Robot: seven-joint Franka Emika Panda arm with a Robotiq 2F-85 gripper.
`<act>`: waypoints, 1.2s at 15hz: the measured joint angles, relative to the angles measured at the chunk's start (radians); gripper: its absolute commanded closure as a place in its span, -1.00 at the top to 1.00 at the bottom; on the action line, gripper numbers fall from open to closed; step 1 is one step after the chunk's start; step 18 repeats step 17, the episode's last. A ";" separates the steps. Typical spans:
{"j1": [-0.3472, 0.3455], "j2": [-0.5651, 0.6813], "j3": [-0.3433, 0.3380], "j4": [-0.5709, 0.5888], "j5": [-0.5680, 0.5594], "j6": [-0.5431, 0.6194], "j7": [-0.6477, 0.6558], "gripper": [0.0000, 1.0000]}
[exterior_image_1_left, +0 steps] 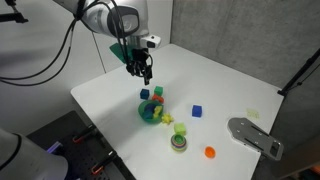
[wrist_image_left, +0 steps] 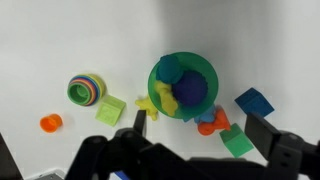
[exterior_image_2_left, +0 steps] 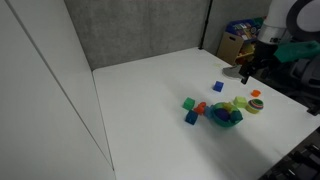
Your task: Put the green object in the bowl
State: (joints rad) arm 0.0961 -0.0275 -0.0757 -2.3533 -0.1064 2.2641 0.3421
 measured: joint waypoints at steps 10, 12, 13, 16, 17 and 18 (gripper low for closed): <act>-0.076 -0.304 0.014 0.000 0.097 -0.289 -0.290 1.00; -0.086 -0.342 0.023 0.000 0.093 -0.306 -0.288 1.00; -0.091 -0.355 0.027 0.000 0.092 -0.309 -0.287 1.00; -0.102 -0.377 0.035 -0.001 0.089 -0.310 -0.287 1.00; -0.104 -0.378 0.037 -0.001 0.088 -0.311 -0.287 1.00; -0.104 -0.378 0.037 -0.001 0.088 -0.311 -0.287 1.00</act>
